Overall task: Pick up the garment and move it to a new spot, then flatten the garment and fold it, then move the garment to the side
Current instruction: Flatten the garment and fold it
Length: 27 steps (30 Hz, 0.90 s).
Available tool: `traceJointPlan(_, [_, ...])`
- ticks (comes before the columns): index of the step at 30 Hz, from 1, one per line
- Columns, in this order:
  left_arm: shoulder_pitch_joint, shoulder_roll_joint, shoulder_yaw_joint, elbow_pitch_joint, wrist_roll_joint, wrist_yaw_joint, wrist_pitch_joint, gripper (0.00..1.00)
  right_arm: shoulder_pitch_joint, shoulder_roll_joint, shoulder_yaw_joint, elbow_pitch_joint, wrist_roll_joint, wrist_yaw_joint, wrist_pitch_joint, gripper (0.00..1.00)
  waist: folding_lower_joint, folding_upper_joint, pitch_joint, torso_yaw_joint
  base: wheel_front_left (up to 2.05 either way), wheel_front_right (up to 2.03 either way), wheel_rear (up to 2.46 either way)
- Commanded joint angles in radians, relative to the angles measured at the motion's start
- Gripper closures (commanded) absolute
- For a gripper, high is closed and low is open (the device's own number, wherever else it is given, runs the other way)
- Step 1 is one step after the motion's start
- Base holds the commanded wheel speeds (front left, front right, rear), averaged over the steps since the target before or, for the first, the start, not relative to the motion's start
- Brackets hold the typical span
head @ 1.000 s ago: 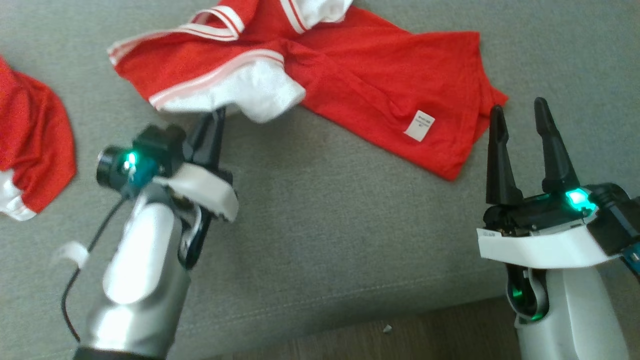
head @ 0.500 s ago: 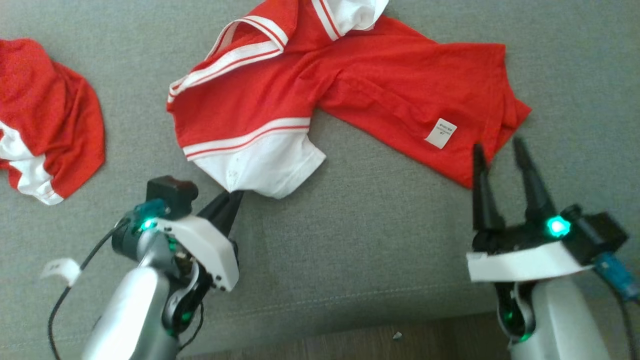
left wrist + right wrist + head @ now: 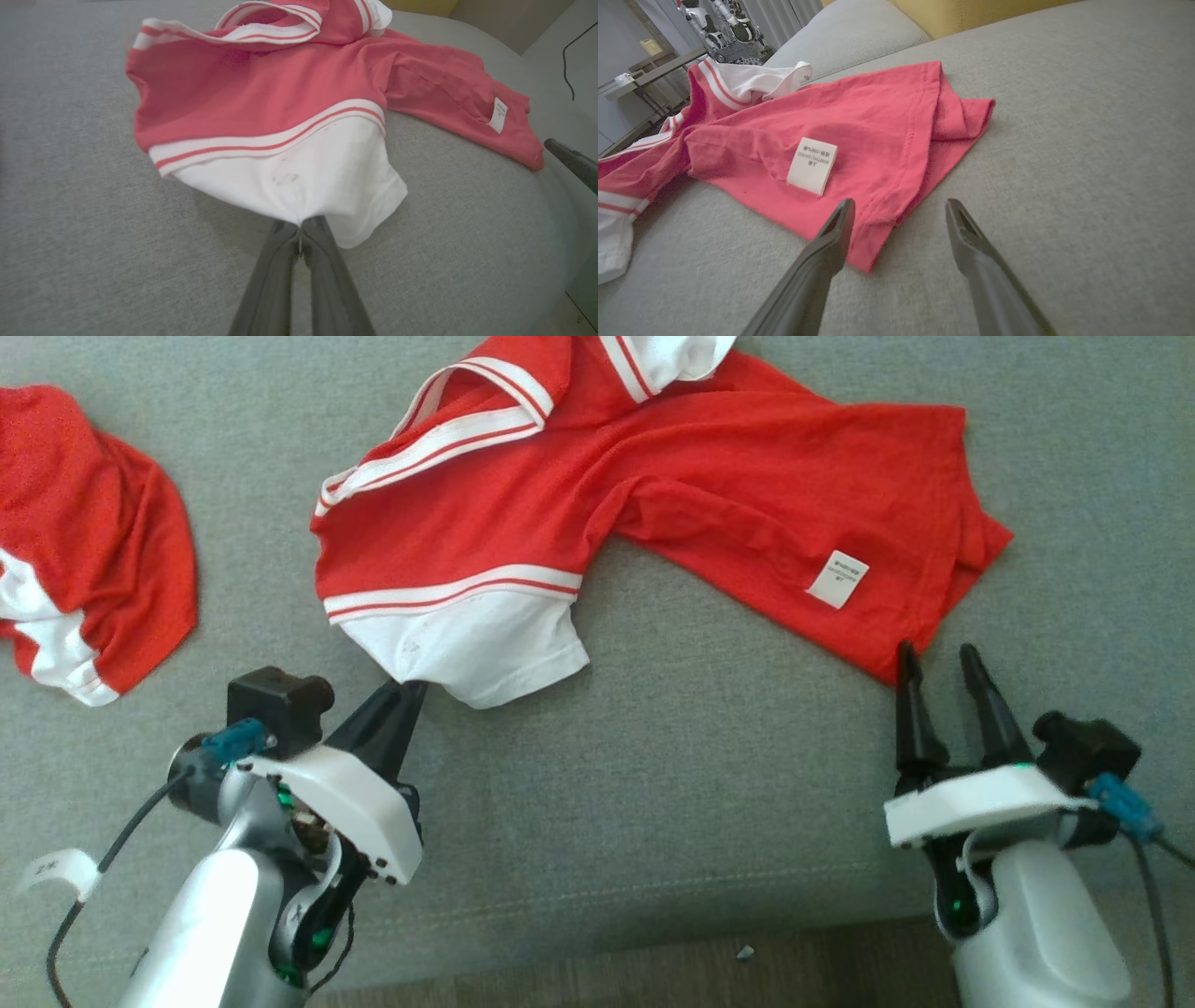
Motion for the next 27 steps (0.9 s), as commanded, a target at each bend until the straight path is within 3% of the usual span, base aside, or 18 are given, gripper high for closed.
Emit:
traceJointPlan(1, [-0.024, 0.02, 0.037, -0.037, 0.01, 0.008, -0.015, 1.0, -0.036, -0.001, 0.008, -0.004, 0.009, 0.007, -0.005, 0.0, 0.0, 0.0, 0.0, 0.004, 0.0, 0.0, 0.0])
traceJointPlan(14, [-0.045, 0.025, 0.034, -0.011, 0.017, 0.021, -0.044, 1.0, -0.156, -0.001, 0.004, 0.159, 0.087, 0.007, -0.005, 0.0, 0.0, 0.0, -0.009, 0.025, 0.0, 0.0, 0.0])
traceJointPlan(24, [-0.051, 0.032, 0.029, 0.008, 0.017, 0.026, -0.051, 1.0, -0.169, -0.001, 0.016, 0.173, 0.104, 0.007, -0.005, 0.0, 0.0, 0.0, -0.021, 0.031, 0.0, 0.0, 0.0])
traceJointPlan(27, [-0.049, 0.034, 0.027, 0.013, 0.015, 0.028, -0.051, 1.0, -0.173, -0.001, 0.021, 0.191, 0.119, 0.007, -0.005, 0.15, 0.0, 0.0, -0.028, 0.031, 0.0, 0.0, 0.0])
